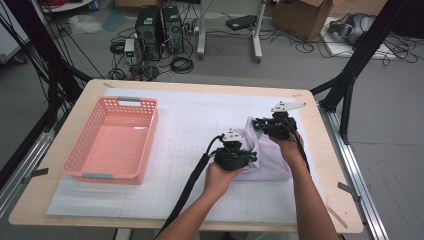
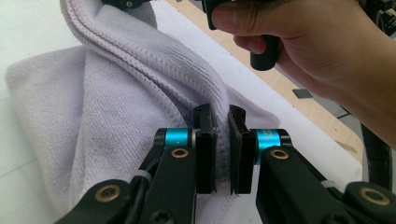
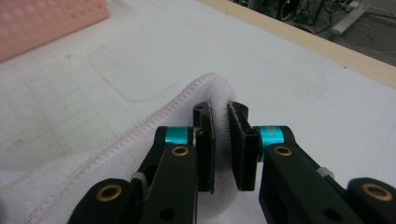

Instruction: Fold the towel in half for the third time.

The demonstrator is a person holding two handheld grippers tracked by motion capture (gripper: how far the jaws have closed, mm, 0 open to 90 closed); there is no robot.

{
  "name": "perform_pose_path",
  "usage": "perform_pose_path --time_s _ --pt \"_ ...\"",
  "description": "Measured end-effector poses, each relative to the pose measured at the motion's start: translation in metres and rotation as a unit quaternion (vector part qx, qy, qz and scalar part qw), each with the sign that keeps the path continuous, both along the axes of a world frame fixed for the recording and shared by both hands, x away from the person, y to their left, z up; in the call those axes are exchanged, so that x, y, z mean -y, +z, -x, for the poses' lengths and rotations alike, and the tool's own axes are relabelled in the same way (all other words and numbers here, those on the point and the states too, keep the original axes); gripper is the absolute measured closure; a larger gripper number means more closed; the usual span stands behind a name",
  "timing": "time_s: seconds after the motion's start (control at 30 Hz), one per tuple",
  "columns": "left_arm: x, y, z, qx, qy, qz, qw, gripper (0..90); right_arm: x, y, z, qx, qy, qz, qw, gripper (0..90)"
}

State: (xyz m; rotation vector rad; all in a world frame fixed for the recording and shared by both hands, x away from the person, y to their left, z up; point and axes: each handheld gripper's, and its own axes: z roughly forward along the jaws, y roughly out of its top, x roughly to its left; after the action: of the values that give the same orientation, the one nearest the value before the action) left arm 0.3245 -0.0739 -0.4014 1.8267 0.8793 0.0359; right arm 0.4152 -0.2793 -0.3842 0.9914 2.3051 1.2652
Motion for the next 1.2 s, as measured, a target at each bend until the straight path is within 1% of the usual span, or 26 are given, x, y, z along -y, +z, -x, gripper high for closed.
perform_pose_path --time_s 0.07,0.1,0.13,0.2,0.23,0.27,0.3,0.33,0.4,0.47,0.53,0.57,0.63,0.7,0.73,0.8,0.83,0.87,0.9,0.93,0.97,1.0,1.07,1.13,1.2 --pt "0.004 -0.001 -0.001 0.004 0.003 0.008 1.0000 81.6 0.004 -0.003 -0.001 0.000 -0.008 0.012 0.9999 81.6" --pt "0.004 -0.001 -0.001 0.006 0.002 0.012 0.9999 79.2 0.006 -0.006 -0.001 0.000 -0.011 0.012 0.9999 81.6" --pt "0.003 -0.001 -0.001 0.011 -0.002 0.014 0.9998 74.8 0.007 -0.007 -0.001 -0.001 -0.012 0.015 0.9998 81.6" --pt "0.000 0.001 0.000 0.026 -0.010 0.011 0.9996 59.5 0.011 -0.011 -0.001 -0.003 -0.015 0.016 0.9998 81.5" --pt "-0.004 0.005 0.002 0.046 -0.008 0.012 0.9988 53.7 0.012 -0.012 -0.001 -0.001 -0.016 0.017 0.9997 81.5" --pt "-0.008 0.007 0.004 0.062 -0.006 0.017 0.9979 48.7 0.013 -0.013 0.000 0.002 -0.017 0.019 0.9997 81.5" --pt "-0.014 0.010 0.006 0.083 -0.002 0.030 0.9961 47.3 0.013 -0.013 0.001 0.003 -0.017 0.018 0.9997 81.5" --pt "-0.019 0.013 0.006 0.090 0.003 0.035 0.9953 44.7 0.014 -0.013 0.001 0.009 -0.016 0.018 0.9997 81.5" --pt "-0.030 0.015 0.004 0.096 0.011 0.037 0.9947 42.6 0.015 -0.012 0.001 0.011 -0.018 0.020 0.9996 81.5" --pt "-0.039 0.015 0.003 0.100 0.018 0.028 0.9944 42.0 0.016 -0.012 0.001 0.015 -0.022 0.023 0.9994 81.4" --pt "-0.050 0.013 0.001 0.102 0.023 0.021 0.9943 41.3 0.017 -0.013 0.000 0.010 -0.029 0.025 0.9992 81.2" --pt "-0.057 0.011 0.000 0.105 0.025 0.010 0.9941 41.0 0.018 -0.013 0.000 0.007 -0.031 0.029 0.9991 81.1" --pt "-0.068 0.004 -0.001 0.108 0.027 -0.003 0.9937 40.4 0.019 -0.015 0.001 0.004 -0.039 0.032 0.9987 80.5" --pt "-0.077 -0.003 -0.002 0.107 0.031 -0.005 0.9937 39.6 0.022 -0.017 0.002 0.003 -0.046 0.035 0.9983 79.4" --pt "-0.083 -0.007 -0.002 0.107 0.033 -0.005 0.9937 39.5 0.024 -0.018 0.003 -0.004 -0.051 0.032 0.9982 78.8" --pt "-0.093 -0.014 -0.002 0.106 0.035 -0.004 0.9937 39.5 0.028 -0.020 0.006 -0.008 -0.060 0.028 0.9978 74.6" --pt "-0.097 -0.017 -0.002 0.109 0.035 -0.010 0.9934 39.3 0.030 -0.020 0.008 -0.012 -0.067 0.024 0.9974 71.9" --pt "-0.101 -0.019 -0.001 0.110 0.037 -0.011 0.9932 39.2 0.033 -0.019 0.010 -0.010 -0.075 0.023 0.9969 70.6" --pt "-0.105 -0.021 -0.001 0.111 0.038 -0.016 0.9930 39.2 0.036 -0.017 0.012 -0.009 -0.080 0.017 0.9966 67.8" --pt "-0.109 -0.023 0.000 0.111 0.041 -0.018 0.9928 39.2 0.039 -0.015 0.014 -0.013 -0.092 0.008 0.9957 64.4" --pt "-0.113 -0.024 0.000 0.108 0.044 -0.022 0.9930 39.2 0.043 -0.013 0.016 -0.014 -0.100 0.003 0.9949 62.7" --pt "-0.118 -0.026 0.001 0.109 0.048 -0.020 0.9927 39.2 0.046 -0.011 0.019 -0.015 -0.107 -0.003 0.9941 61.4" --pt "-0.124 -0.028 0.002 0.112 0.050 -0.023 0.9922 39.2 0.053 -0.006 0.029 -0.017 -0.130 -0.009 0.9914 57.7" --pt "-0.130 -0.029 0.003 0.114 0.055 -0.020 0.9918 39.3 0.059 -0.001 0.039 -0.025 -0.148 -0.014 0.9886 54.3" --pt "-0.134 -0.032 0.005 0.114 0.054 -0.023 0.9917 39.3 0.061 0.002 0.050 -0.017 -0.151 -0.018 0.9883 54.4"
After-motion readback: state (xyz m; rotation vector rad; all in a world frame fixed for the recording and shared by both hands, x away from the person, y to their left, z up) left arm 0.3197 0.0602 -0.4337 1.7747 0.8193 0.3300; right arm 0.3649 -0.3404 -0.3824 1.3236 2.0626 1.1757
